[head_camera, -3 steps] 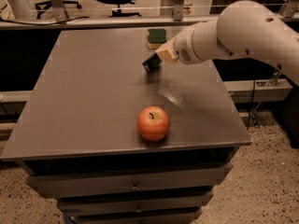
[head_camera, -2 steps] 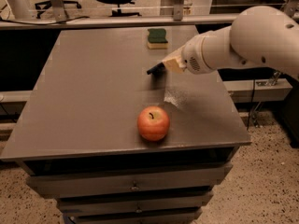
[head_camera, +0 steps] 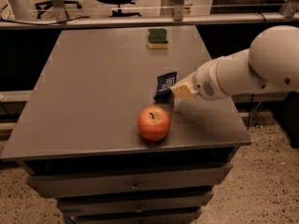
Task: Move rxbar blueberry near apple
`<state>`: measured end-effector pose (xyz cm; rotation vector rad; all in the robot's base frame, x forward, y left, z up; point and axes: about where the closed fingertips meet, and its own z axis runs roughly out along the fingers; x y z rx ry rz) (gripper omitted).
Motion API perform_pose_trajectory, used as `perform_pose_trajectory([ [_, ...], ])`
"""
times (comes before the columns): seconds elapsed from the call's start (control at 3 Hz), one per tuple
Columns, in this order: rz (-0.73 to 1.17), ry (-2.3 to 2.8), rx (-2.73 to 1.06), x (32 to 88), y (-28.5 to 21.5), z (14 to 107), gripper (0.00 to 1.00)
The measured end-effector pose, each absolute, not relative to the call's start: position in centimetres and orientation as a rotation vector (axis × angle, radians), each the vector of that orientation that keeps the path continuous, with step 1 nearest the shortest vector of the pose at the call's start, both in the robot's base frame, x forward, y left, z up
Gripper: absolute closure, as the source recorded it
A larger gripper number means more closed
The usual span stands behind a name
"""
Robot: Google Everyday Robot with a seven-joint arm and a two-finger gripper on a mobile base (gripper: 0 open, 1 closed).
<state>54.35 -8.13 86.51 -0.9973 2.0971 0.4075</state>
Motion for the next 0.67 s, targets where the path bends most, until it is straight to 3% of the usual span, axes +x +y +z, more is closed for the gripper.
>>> perform_pose_trajectory([
  [0.67,0.418,2.222,-0.952,50.7,-11.8,85.0,1.0],
])
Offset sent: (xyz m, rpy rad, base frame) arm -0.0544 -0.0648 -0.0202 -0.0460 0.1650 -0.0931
